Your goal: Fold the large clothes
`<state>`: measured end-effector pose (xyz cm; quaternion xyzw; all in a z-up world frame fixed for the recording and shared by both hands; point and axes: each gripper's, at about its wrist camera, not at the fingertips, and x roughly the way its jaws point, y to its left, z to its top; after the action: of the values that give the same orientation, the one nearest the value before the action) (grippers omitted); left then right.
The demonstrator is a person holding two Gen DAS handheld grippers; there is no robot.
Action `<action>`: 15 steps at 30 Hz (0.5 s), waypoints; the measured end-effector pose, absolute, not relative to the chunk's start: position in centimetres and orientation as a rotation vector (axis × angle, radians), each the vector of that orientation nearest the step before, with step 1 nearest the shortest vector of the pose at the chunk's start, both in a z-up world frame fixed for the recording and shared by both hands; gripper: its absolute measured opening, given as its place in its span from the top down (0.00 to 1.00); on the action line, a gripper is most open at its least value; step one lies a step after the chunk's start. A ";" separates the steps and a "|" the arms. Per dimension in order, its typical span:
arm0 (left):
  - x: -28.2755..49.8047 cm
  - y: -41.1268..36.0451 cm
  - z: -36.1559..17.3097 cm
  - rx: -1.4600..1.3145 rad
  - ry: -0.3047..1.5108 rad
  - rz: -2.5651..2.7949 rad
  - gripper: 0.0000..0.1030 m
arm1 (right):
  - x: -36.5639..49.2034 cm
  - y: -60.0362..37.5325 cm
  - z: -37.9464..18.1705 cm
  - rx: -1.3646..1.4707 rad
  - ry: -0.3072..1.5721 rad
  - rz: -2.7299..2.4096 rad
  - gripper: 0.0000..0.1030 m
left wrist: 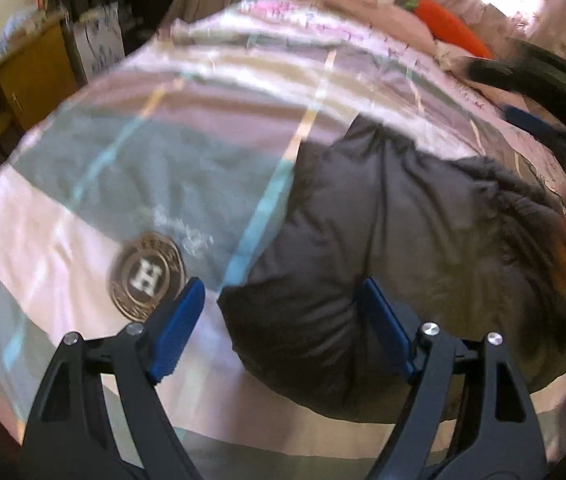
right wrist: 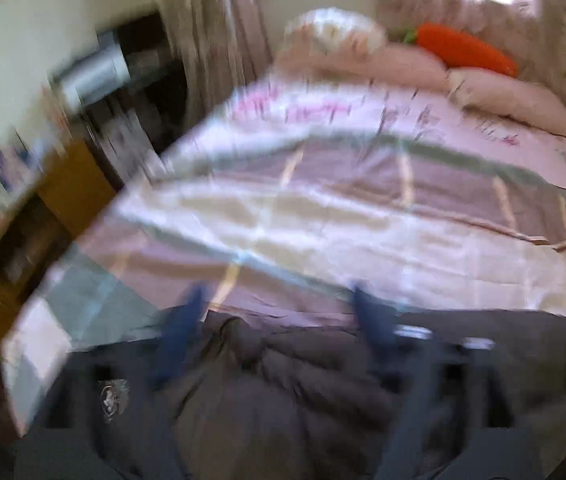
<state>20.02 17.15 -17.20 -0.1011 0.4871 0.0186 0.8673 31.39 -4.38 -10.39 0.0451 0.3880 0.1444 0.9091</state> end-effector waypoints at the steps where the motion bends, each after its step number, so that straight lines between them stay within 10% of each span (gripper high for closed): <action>1: 19.7 16.7 -16.4 -0.199 0.995 0.034 0.21 | 29.5 -6.1 -9.2 0.080 0.803 0.317 0.20; 9: 19.1 12.0 -14.4 -0.145 1.016 -0.032 0.23 | 25.3 -15.3 -12.5 -0.066 1.012 0.148 0.68; 11: 18.4 10.7 -12.6 -0.105 0.975 -0.040 0.23 | 24.8 -19.7 -8.7 0.151 0.862 0.093 0.65; 13: 18.1 9.1 -11.5 -0.063 0.965 -0.055 0.22 | 23.0 -22.6 -5.1 0.281 0.756 0.083 0.26; 15: 18.3 6.6 -10.7 -0.035 0.985 -0.101 0.22 | 21.0 -23.8 -3.6 0.276 0.793 0.106 0.23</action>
<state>18.33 6.62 -10.75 -0.0170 0.4728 -0.0487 0.8797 21.02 -23.85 -3.56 0.1341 0.3850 0.0512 0.9117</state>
